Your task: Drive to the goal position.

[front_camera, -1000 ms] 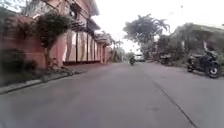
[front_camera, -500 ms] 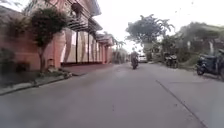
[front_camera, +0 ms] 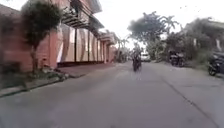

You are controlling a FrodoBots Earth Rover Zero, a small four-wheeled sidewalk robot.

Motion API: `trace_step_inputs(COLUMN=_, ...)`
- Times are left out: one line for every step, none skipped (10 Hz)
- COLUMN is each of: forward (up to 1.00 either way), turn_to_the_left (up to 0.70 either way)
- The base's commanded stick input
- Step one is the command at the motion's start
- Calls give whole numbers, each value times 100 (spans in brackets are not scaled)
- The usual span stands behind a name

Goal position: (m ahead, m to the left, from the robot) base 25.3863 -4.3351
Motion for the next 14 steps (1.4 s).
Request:
trace_step_inputs(forward=0, turn_to_the_left=0)
trace_step_inputs(forward=0, turn_to_the_left=0)
trace_step_inputs(forward=0, turn_to_the_left=0)
trace_step_inputs(forward=0, turn_to_the_left=0)
trace_step_inputs(forward=0, turn_to_the_left=0)
trace_step_inputs(forward=0, turn_to_the_left=0)
trace_step_inputs(forward=0, turn_to_the_left=-1)
trace_step_inputs(forward=0, turn_to_the_left=-91)
trace_step_inputs(forward=0, turn_to_the_left=-100)
trace_step_inputs(forward=0, turn_to_the_left=-100)
trace_step_inputs(forward=0, turn_to_the_left=-100)
trace_step_inputs(forward=0, turn_to_the_left=-100)
trace_step_inputs(forward=0, turn_to_the_left=-100)
trace_step_inputs(forward=0, turn_to_the_left=-100)
